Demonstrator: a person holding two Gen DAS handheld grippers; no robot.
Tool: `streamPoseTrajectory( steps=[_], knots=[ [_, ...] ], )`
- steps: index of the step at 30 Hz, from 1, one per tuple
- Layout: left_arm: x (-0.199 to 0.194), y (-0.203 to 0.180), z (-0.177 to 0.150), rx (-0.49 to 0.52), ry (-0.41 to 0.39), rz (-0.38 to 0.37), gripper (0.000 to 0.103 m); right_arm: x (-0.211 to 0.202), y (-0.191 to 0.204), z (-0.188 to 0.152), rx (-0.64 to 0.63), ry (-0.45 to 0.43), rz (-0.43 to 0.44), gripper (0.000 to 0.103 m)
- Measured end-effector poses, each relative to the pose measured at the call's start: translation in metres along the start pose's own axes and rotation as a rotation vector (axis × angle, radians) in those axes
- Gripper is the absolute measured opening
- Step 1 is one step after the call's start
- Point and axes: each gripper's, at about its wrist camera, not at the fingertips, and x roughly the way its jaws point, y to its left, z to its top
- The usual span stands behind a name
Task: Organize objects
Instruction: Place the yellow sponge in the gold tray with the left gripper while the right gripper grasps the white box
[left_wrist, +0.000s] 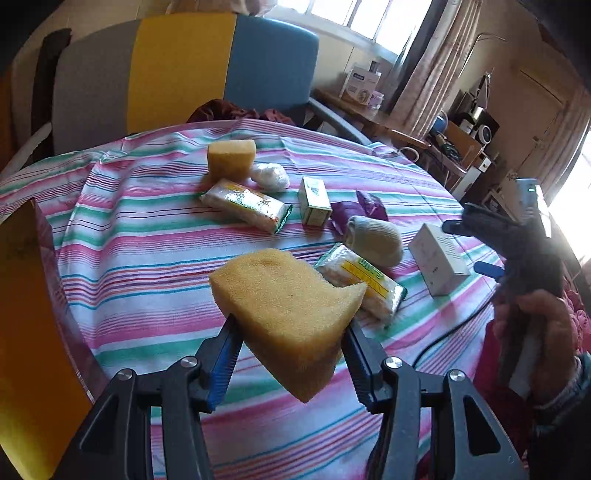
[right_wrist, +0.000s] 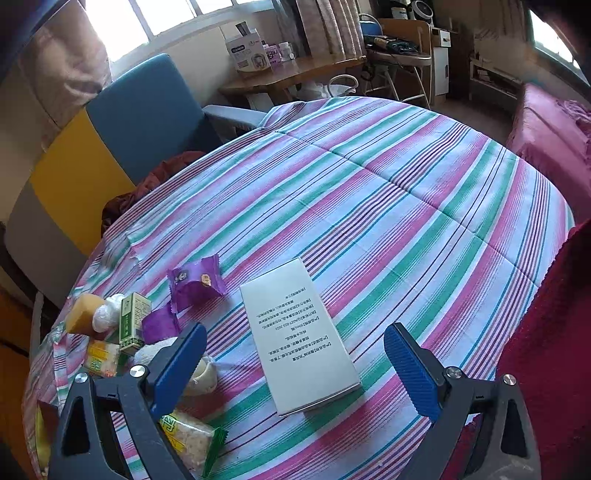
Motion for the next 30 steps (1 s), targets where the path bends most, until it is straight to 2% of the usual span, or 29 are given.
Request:
streamPoseTrajectory(
  steps=[4,10,13,15,16,17,25,30],
  knots=[
    [-0.021,0.004,-0.010,0.007,-0.034,-0.013,0.054,0.014,0.006,-0.001,-0.050,0.041,-0.072,0.097],
    [-0.048,0.018,-0.022,-0.003,-0.076,-0.009,0.054,0.028,0.013,-0.002,-0.113,0.070,-0.144,0.091],
    [-0.066,0.030,-0.027,-0.019,-0.108,0.010,0.054,0.034,0.017,-0.002,-0.147,0.088,-0.163,0.083],
    [-0.078,0.043,-0.031,-0.047,-0.123,0.032,0.054,0.040,0.021,-0.003,-0.173,0.106,-0.175,0.070],
    [-0.082,0.049,-0.033,-0.065,-0.130,0.045,0.054,0.043,0.022,-0.004,-0.184,0.118,-0.176,0.057],
    [-0.088,0.057,-0.035,-0.083,-0.138,0.059,0.054,0.046,0.023,-0.005,-0.196,0.132,-0.176,0.050],
    [-0.154,0.153,-0.068,-0.304,-0.205,0.249,0.054,0.042,0.036,-0.011,-0.265,0.135,-0.173,0.050],
    [-0.180,0.204,-0.092,-0.386,-0.187,0.390,0.054,0.036,0.036,-0.011,-0.270,0.115,-0.166,0.050]
  ],
)
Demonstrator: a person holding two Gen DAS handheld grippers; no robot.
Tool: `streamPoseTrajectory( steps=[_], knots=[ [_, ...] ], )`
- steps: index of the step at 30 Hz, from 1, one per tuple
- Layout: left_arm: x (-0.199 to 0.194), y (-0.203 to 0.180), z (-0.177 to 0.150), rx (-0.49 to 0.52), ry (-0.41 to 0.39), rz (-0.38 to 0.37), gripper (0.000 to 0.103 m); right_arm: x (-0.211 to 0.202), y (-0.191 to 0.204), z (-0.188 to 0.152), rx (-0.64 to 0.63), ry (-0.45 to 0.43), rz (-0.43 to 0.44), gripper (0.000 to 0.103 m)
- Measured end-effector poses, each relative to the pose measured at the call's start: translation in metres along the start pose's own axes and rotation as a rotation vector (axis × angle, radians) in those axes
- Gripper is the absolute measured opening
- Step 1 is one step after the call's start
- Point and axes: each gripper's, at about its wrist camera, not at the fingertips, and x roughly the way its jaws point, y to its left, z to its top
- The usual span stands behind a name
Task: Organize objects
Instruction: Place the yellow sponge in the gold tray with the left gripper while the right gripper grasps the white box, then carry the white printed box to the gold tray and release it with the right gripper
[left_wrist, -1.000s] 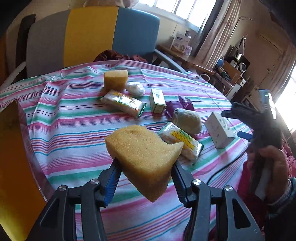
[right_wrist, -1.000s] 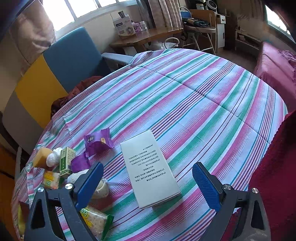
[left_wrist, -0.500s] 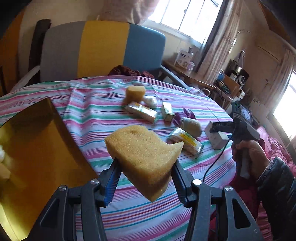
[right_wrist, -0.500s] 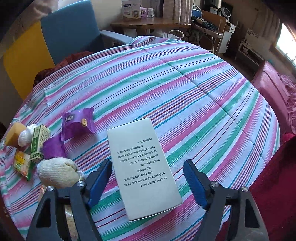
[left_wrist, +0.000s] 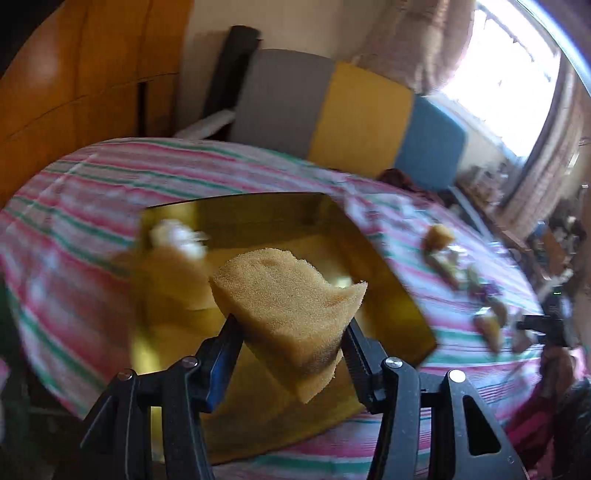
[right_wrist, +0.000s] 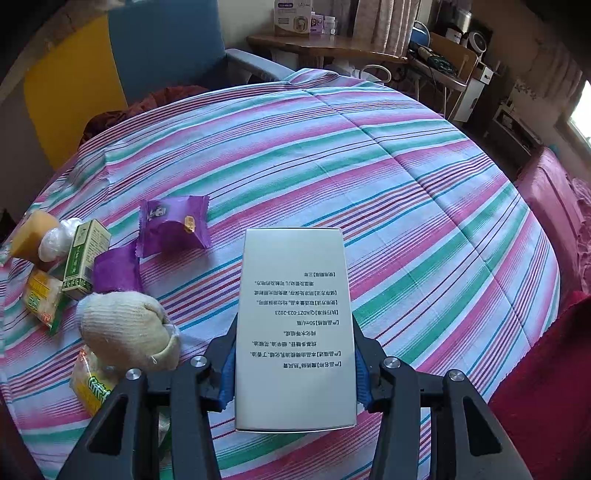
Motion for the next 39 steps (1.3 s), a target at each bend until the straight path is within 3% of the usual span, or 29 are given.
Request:
streamPoseTrajectory(
  steps=[4,9,14,17,23,29,39],
  knots=[
    [0.015,0.026,-0.003,-0.002,0.059,0.078,0.054,-0.003,0.002,-0.002,-0.006,-0.010,0.004,0.050],
    [0.041,0.035,-0.008,-0.012,0.145,0.100,0.054,-0.004,0.002,-0.001,-0.006,-0.017,0.011,0.050],
    [0.060,0.035,-0.003,0.013,0.158,0.144,0.055,-0.003,0.002,0.000,-0.006,-0.020,0.012,0.050],
    [0.072,0.042,0.002,0.013,0.161,0.196,0.057,-0.003,0.003,-0.001,-0.009,-0.023,0.014,0.050],
    [0.079,0.045,0.009,0.003,0.159,0.195,0.060,-0.004,0.004,-0.001,-0.013,-0.027,0.018,0.050],
    [0.062,0.043,0.003,0.011,0.132,0.206,0.069,-0.003,0.004,-0.001,-0.014,-0.026,0.024,0.050],
    [0.026,0.043,0.000,-0.049,0.043,0.225,0.069,-0.008,0.003,0.001,-0.014,-0.053,0.020,0.050]
  ],
)
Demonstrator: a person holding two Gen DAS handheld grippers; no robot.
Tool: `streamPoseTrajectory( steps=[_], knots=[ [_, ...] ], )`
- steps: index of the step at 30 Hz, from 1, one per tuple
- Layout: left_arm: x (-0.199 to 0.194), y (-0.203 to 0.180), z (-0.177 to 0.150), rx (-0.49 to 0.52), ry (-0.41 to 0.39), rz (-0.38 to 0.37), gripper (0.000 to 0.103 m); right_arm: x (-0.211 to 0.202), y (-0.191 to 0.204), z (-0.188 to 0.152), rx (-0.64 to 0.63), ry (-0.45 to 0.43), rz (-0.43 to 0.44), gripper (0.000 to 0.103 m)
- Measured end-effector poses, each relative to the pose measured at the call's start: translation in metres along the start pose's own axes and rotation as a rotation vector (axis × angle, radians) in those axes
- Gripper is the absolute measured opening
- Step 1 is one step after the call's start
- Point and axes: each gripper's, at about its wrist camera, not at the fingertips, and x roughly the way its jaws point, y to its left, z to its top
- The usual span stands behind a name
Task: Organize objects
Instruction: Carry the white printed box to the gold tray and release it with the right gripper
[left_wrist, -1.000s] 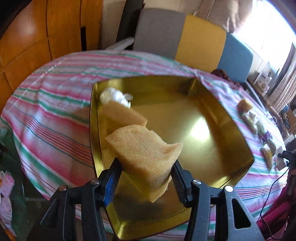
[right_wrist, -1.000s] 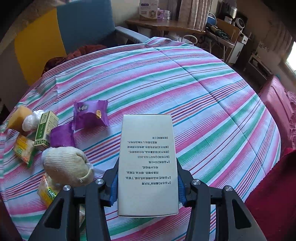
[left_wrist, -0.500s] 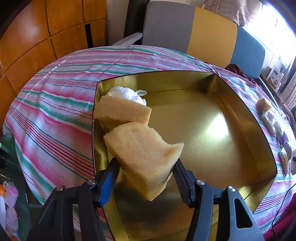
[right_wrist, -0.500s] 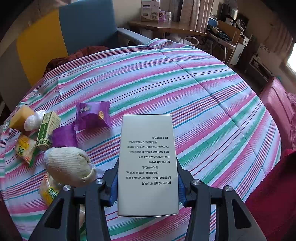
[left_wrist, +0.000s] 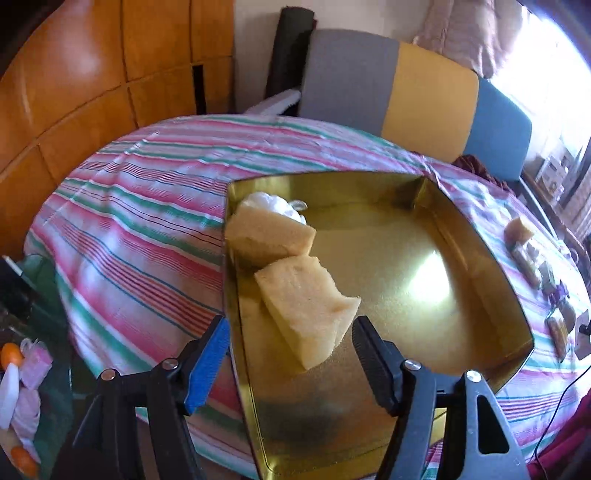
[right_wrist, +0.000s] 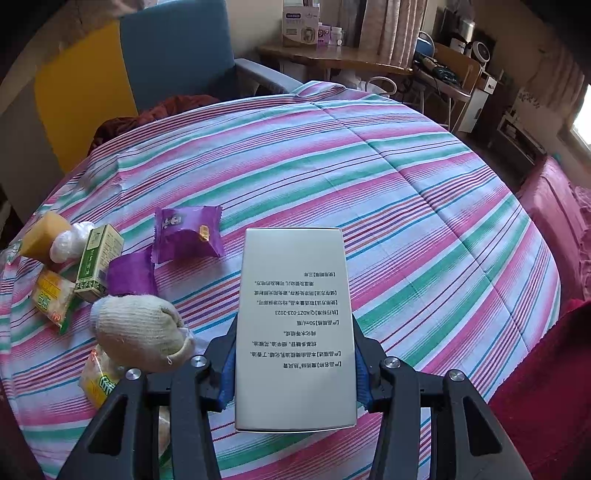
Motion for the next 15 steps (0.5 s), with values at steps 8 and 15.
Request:
streamPoseTrajectory(
  steps=[8,15],
  knots=[
    [-0.030,0.005,-0.002,-0.026,-0.085,0.014,0.069,-0.037,0.006,0.001,-0.002,-0.146,0.092,0.050],
    [-0.039,0.007,-0.009,-0.044,-0.099,-0.023,0.068,-0.079,0.032,-0.008,-0.065,-0.208,0.234,0.050]
  ],
)
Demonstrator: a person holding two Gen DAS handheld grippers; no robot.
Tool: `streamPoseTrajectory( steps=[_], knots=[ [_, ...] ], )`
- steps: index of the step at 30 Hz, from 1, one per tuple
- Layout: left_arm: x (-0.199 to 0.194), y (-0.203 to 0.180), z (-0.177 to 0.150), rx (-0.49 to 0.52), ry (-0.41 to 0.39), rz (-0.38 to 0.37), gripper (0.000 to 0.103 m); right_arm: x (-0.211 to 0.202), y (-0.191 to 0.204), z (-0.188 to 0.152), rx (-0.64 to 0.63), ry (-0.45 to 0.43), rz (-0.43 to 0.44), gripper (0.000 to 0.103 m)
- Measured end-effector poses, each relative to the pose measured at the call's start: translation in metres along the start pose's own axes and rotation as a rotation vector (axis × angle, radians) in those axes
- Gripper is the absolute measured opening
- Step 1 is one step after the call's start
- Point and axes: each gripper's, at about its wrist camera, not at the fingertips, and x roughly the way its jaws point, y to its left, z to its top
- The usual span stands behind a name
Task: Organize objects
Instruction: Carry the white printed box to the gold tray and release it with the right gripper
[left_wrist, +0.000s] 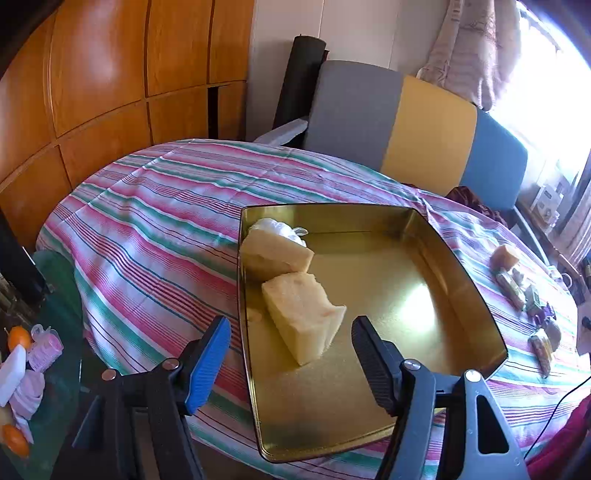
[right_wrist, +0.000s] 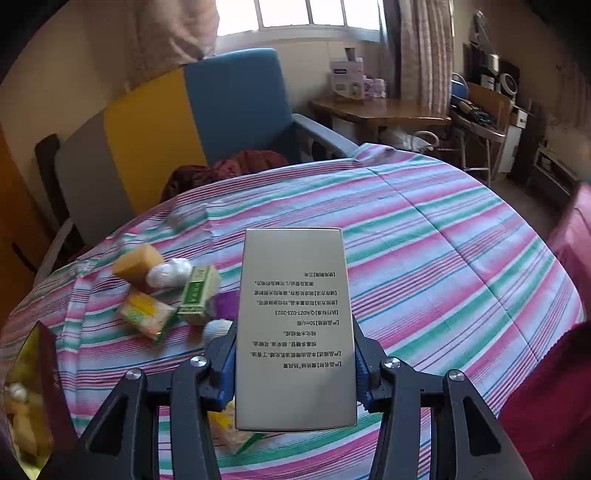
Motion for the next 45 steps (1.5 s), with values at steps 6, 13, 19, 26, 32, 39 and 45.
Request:
streamPoseTrajectory(
  steps=[6,13,19,26,32,39,45],
  knots=[
    [-0.001,0.004,-0.002,-0.003,0.003,0.011,0.068,-0.032,0.086,-0.003,-0.200,-0.030,0.205,0.050],
    [-0.002,0.020,-0.002,-0.040,0.007,0.014,0.063,-0.053,0.212,-0.041,-0.518,0.033,0.479,0.050],
    [-0.009,0.052,0.003,-0.110,-0.016,0.052,0.062,-0.068,0.324,-0.111,-0.882,0.106,0.646,0.050],
    [-0.010,0.074,0.002,-0.159,-0.019,0.072,0.062,-0.060,0.415,-0.191,-1.262,0.184,0.713,0.050],
    [-0.002,0.076,-0.002,-0.168,0.001,0.062,0.062,-0.059,0.454,-0.255,-1.449,0.315,0.815,0.051],
    [-0.001,0.086,-0.004,-0.201,0.003,0.070,0.062,-0.050,0.465,-0.268,-1.329,0.431,0.915,0.069],
    [-0.003,0.084,-0.003,-0.195,-0.008,0.069,0.062,-0.056,0.444,-0.247,-1.197,0.428,0.954,0.082]
  ],
)
